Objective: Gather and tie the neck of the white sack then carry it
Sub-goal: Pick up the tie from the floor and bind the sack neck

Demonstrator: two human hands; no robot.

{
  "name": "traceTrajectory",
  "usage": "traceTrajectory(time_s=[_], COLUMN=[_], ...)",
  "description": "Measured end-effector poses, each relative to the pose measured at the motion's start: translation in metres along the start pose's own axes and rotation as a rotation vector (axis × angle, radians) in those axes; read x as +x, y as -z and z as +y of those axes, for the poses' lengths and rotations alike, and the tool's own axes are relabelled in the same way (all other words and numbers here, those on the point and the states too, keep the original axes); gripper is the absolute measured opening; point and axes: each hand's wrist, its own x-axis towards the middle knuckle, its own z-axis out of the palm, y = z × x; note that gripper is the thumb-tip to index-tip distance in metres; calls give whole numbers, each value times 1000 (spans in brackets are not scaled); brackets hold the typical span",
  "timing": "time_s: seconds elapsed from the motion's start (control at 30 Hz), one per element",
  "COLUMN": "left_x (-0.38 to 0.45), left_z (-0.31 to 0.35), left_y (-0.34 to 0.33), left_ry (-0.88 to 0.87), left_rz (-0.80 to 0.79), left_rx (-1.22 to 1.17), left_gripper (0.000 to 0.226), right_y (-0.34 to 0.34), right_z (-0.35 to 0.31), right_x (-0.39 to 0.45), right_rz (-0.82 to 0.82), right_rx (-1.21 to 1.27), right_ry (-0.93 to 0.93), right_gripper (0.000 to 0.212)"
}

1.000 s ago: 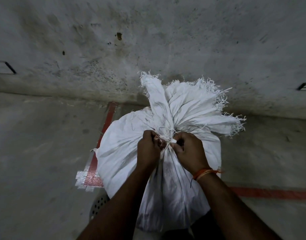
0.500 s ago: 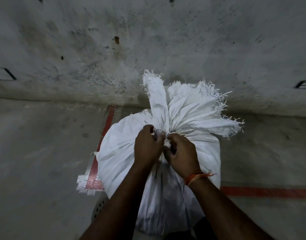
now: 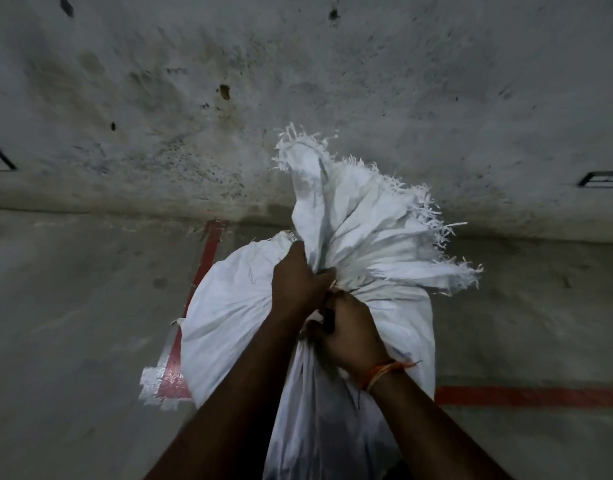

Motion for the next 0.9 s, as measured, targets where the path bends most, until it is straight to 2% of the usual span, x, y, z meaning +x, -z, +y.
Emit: traceTrajectory(time_s=[0.07, 0.13, 0.2, 0.27, 0.3, 0.4, 0.5, 0.6, 0.63, 0.7, 0.77, 0.83, 0.9], left_x=[0, 2, 5, 9, 9, 9, 11, 10, 7, 3, -2, -4, -5], left_z=[0, 0, -3, -2, 4, 31, 64, 96, 105, 115, 119, 120, 122], left_y=[2, 5, 8, 14, 20, 35, 51, 69, 76, 87, 98, 104, 103], left_ry=[-8, 11, 47, 71, 72, -67, -189, -172, -156, -197, -267, -345, -342], left_rz=[-15, -28, -24, -28, -55, -215, -233, -211, -211, -237, -277, -282, -253], left_rx=[-103, -204, -345, -469, -531, -624, -525, -519, -547, -588, -574, -541, -546], left_gripper=[68, 73, 82, 87, 86, 73, 76, 45, 40, 46, 64, 82, 87], right_y=[7, 18, 33, 49, 58, 85, 111, 135, 145, 165, 187, 203, 213], right_z=[2, 0, -4, -10, -15, -39, -74, -101, -108, -116, -127, -135, -144], right_x=[1, 7, 18, 30, 34, 51, 70, 86, 89, 95, 97, 97, 97], right_rz=[128, 325, 457, 477, 466, 378, 284, 253, 239, 189, 93, 13, -23], right_rx=[194, 463, 769, 1014, 1068, 1031, 927, 707, 644, 534, 467, 388, 257], right_ry=[-82, -262, -386, -336, -271, -86, 12, 13, 1, -10, -13, 27, 75], right_gripper=[16, 12, 27, 45, 48, 41, 35, 41, 47, 57, 60, 45, 36])
